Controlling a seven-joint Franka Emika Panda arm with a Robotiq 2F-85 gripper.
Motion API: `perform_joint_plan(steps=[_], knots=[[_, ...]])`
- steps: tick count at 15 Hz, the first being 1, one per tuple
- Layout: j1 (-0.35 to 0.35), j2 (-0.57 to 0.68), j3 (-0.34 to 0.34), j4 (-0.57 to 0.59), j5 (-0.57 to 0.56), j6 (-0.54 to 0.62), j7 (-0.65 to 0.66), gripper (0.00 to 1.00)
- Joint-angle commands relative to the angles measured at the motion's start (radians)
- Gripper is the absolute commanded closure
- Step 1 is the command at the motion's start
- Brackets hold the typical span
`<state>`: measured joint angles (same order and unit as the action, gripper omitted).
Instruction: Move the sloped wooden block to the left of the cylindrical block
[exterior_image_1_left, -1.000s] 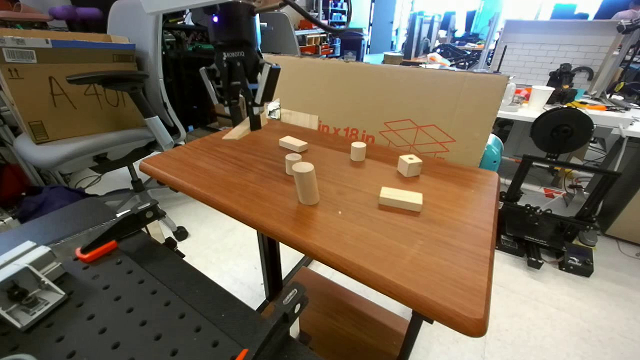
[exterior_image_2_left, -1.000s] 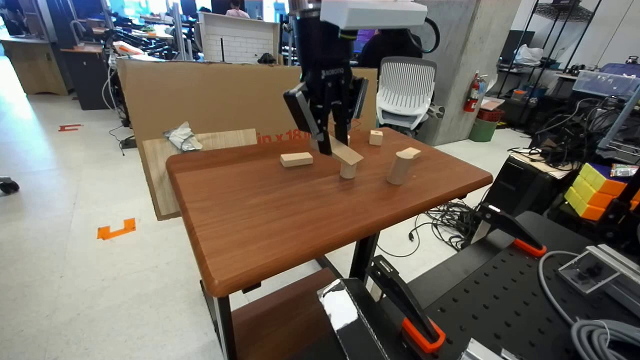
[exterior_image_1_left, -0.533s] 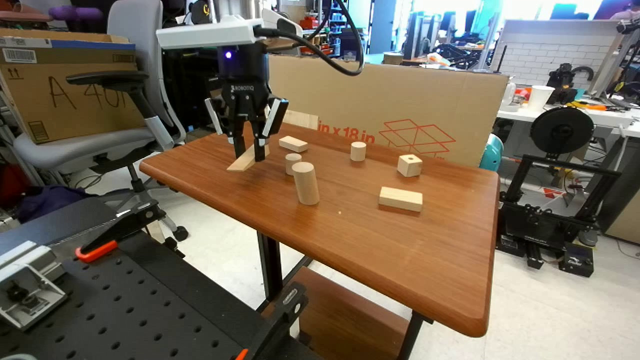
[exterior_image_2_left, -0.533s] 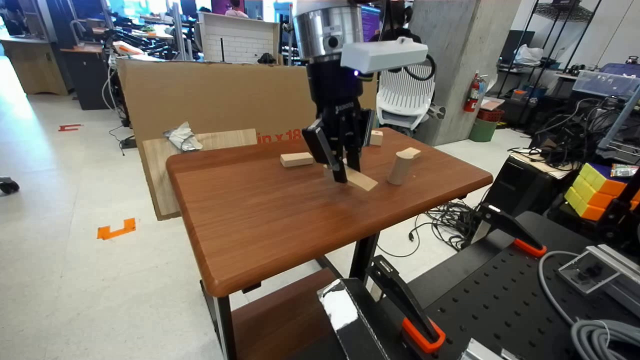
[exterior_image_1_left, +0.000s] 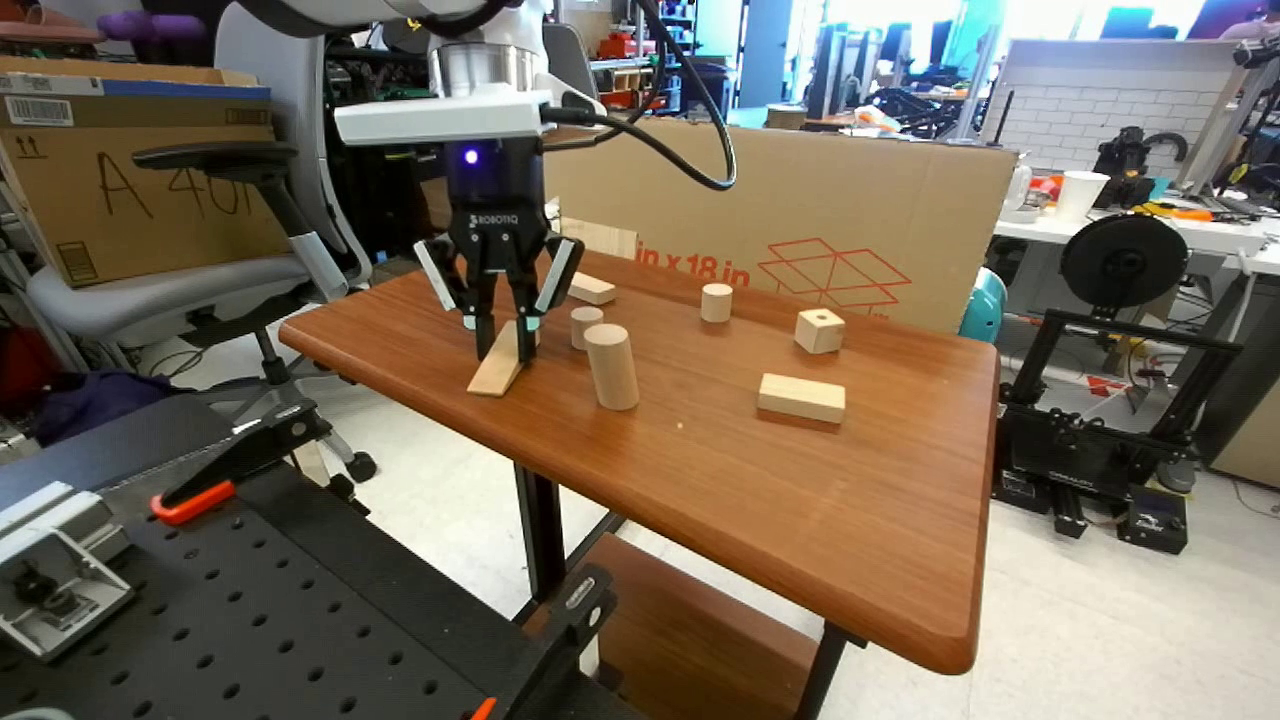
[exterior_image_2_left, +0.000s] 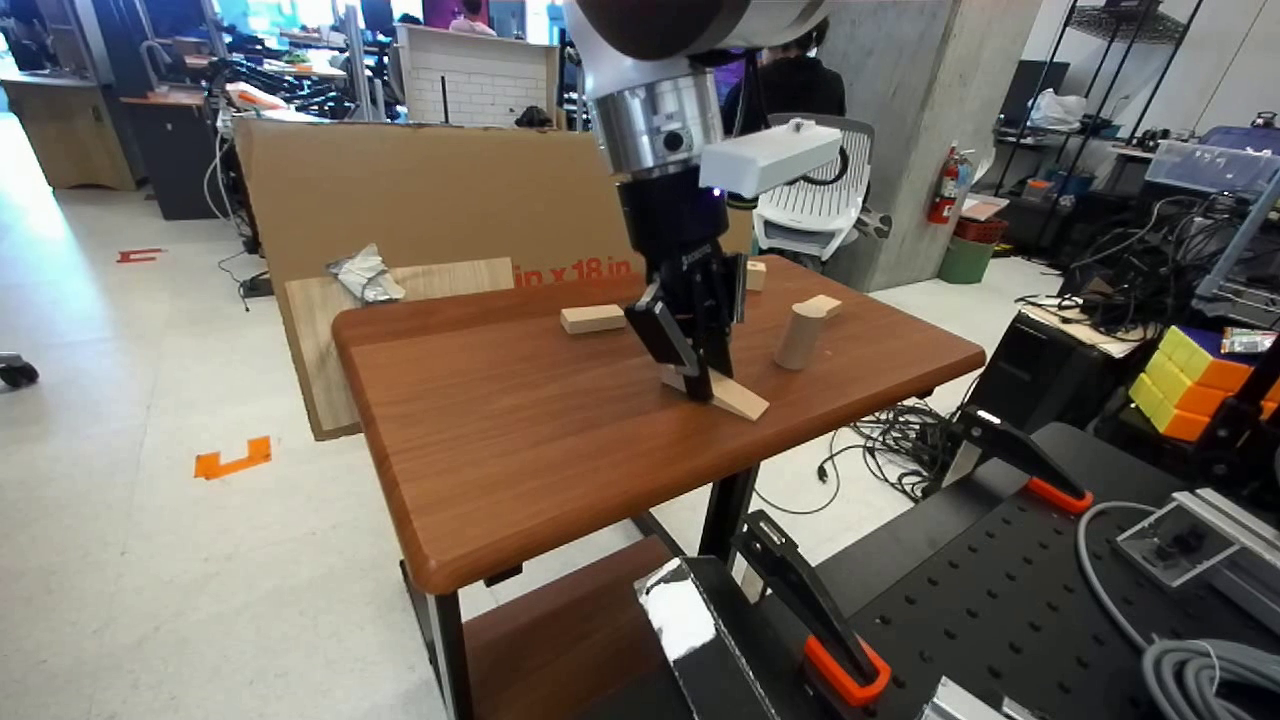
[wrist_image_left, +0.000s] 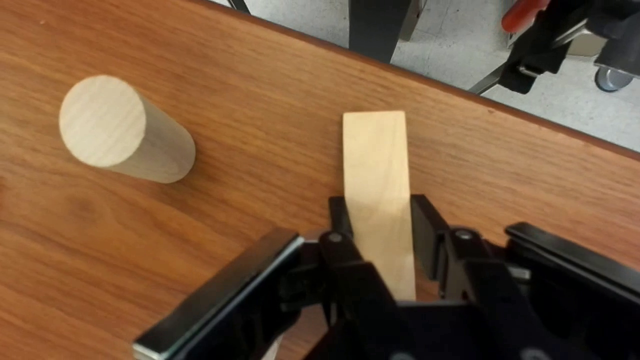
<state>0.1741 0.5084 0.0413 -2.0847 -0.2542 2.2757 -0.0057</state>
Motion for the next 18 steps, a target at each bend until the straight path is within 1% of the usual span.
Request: perform_joint_plan(steps=[1, 2, 3, 4, 5, 8, 9, 11, 14, 15, 16, 17, 18], knots=[[0.0, 0.026, -0.003, 0.042, -0.036, -0.049, -0.032, 0.41], [0.0, 0.025, -0.004, 0.043, -0.038, -0.055, -0.033, 0.42], [0.001, 0.02, -0.004, 0.041, -0.046, -0.062, -0.038, 0.38], [0.005, 0.011, -0.007, 0.037, -0.058, -0.068, -0.037, 0.32], [0.007, -0.009, -0.006, 0.025, -0.065, -0.069, -0.035, 0.24], [0.004, -0.078, 0.018, -0.017, -0.049, -0.068, -0.047, 0.02], [0.0, -0.11, 0.031, -0.034, -0.032, -0.067, -0.055, 0.0], [-0.009, -0.178, 0.055, -0.056, 0.021, -0.063, -0.045, 0.0], [-0.026, -0.271, 0.073, -0.05, 0.121, -0.085, -0.033, 0.0], [-0.029, -0.295, 0.069, -0.031, 0.151, -0.146, -0.032, 0.0], [-0.03, -0.306, 0.052, 0.0, 0.167, -0.269, 0.001, 0.0], [-0.033, -0.323, 0.037, 0.007, 0.146, -0.326, 0.031, 0.0], [-0.05, -0.349, 0.022, 0.004, 0.134, -0.389, 0.044, 0.0]])
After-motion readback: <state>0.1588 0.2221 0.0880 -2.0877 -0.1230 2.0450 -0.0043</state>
